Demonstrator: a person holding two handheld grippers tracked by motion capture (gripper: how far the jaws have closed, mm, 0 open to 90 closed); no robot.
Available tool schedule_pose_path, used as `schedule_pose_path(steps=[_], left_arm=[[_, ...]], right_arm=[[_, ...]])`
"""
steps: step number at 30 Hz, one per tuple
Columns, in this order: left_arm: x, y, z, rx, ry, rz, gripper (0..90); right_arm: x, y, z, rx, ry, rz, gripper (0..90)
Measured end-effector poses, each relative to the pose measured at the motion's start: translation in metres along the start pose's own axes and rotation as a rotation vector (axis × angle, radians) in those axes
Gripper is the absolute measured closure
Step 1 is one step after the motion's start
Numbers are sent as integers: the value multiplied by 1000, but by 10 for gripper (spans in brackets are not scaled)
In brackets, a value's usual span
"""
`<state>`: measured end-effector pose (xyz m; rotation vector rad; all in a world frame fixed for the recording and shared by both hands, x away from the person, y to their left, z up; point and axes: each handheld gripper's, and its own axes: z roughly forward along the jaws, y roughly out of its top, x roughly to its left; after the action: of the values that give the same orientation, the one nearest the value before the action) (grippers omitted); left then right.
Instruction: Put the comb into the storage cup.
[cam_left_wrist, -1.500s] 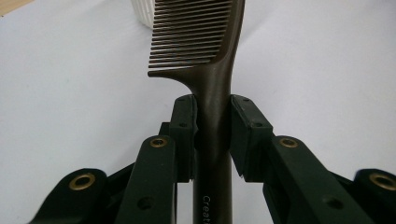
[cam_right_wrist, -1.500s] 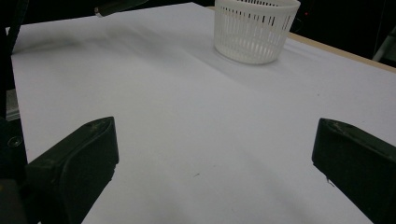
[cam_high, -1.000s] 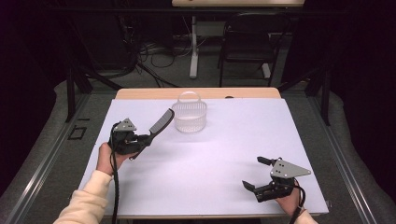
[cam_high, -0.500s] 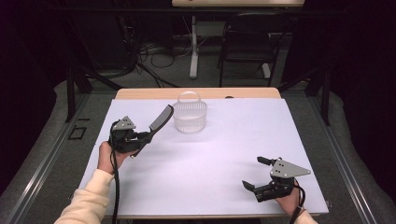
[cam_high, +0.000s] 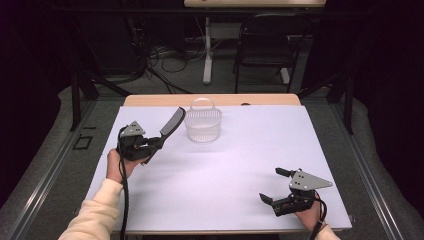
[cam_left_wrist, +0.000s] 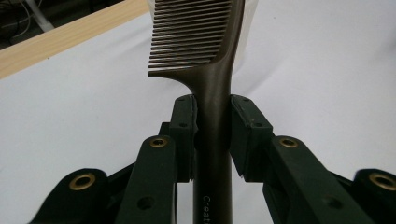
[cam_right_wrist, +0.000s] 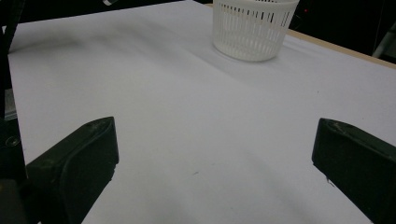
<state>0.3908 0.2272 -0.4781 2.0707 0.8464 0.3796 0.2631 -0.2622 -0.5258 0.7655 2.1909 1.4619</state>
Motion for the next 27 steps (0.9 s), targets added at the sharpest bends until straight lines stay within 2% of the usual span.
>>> schedule_pose_path(steps=[14,27], left_arm=[[0,13,1,-30,19,10,723],[1,30,10,-51,25,25,722]], right_arm=[[0,0,-1,-3,-4,2,2],[-1,0,0,4,-6,2,2]])
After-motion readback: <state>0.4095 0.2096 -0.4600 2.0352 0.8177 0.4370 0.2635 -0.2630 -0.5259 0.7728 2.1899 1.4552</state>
